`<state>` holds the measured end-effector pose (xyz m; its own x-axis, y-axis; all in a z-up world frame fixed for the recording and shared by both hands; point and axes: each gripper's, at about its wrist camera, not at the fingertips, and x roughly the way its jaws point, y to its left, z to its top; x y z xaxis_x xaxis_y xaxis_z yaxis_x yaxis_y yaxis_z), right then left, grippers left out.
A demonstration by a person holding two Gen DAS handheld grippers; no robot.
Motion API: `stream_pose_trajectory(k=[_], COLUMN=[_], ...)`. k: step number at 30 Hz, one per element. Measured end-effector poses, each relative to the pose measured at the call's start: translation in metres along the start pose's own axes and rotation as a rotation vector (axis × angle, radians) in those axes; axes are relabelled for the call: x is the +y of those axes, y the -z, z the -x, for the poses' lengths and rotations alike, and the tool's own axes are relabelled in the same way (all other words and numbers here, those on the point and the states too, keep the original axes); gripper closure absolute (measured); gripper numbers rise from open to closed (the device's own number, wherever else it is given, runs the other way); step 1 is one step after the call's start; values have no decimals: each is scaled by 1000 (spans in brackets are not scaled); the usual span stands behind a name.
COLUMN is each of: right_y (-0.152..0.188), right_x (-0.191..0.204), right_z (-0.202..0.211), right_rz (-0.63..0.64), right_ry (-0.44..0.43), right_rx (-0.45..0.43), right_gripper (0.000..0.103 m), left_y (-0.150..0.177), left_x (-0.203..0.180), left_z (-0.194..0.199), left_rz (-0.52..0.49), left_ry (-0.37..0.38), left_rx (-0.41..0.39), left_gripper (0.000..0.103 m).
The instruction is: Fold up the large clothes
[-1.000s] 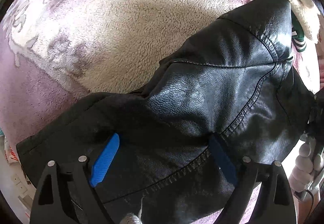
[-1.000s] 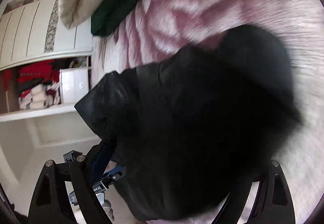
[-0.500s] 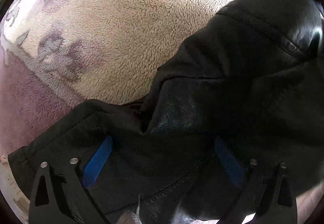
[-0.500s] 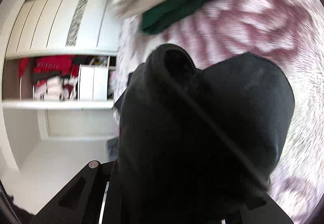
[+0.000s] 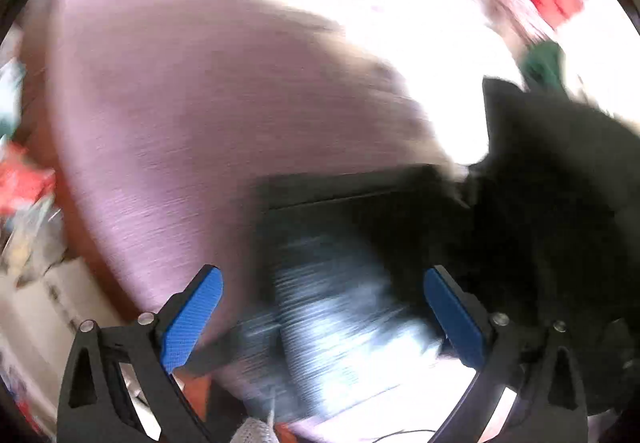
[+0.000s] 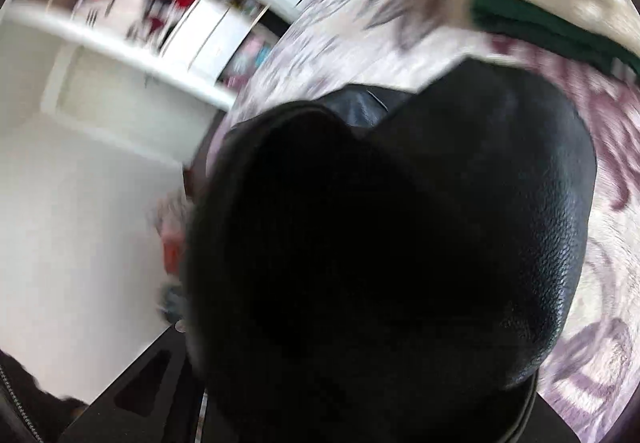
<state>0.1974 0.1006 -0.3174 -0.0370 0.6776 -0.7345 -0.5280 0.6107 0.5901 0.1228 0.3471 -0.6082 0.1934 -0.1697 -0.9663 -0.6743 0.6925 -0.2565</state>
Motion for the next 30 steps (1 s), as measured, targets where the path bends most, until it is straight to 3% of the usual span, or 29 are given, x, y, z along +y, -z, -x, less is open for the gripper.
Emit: stream_pose_trajectory(k=[4, 7, 10, 11, 12, 13, 14, 15, 18, 21, 24, 26, 30], right_y=[57, 109, 139, 142, 144, 145, 145, 145, 131, 68, 13, 7, -11], right_x=[65, 86, 88, 92, 96, 101, 103, 106, 99, 52, -11, -54, -76], right_z=[-75, -148, -177, -171, -162, -151, -141, -127, -77, -52, -66, -93, -171], right_rz=[137, 163, 102, 94, 87, 88, 88, 87, 62, -5, -69, -94, -93], right_ry=[21, 67, 39, -2, -51, -83, -116, -164, -275, -186, -50, -71, -278], right_rx=[181, 395, 548, 552, 566, 581, 586, 596, 597, 501, 458, 530, 739], right_gripper=[85, 83, 66, 51, 24, 10, 2, 2, 2, 2, 2, 2, 2], left_y=[19, 38, 50, 51, 51, 57, 57, 65, 66, 69, 73, 76, 78], left_x=[81, 108, 118, 121, 119, 119, 117, 113, 106, 95, 88, 85, 78], left_z=[32, 37, 42, 44, 45, 46, 46, 46, 42, 33, 14, 3, -16], left_rz=[111, 159, 197, 198, 195, 192, 184, 180, 175, 145, 129, 124, 87], left_ry=[-63, -105, -95, -89, -90, -90, -85, -77, -52, -76, -92, -90, -128], left_rx=[-20, -18, -23, -30, -36, -38, -39, -39, -22, -18, 6, 26, 43], left_gripper=[0, 0, 0, 0, 0, 0, 0, 0, 0, 0, 0, 0, 0])
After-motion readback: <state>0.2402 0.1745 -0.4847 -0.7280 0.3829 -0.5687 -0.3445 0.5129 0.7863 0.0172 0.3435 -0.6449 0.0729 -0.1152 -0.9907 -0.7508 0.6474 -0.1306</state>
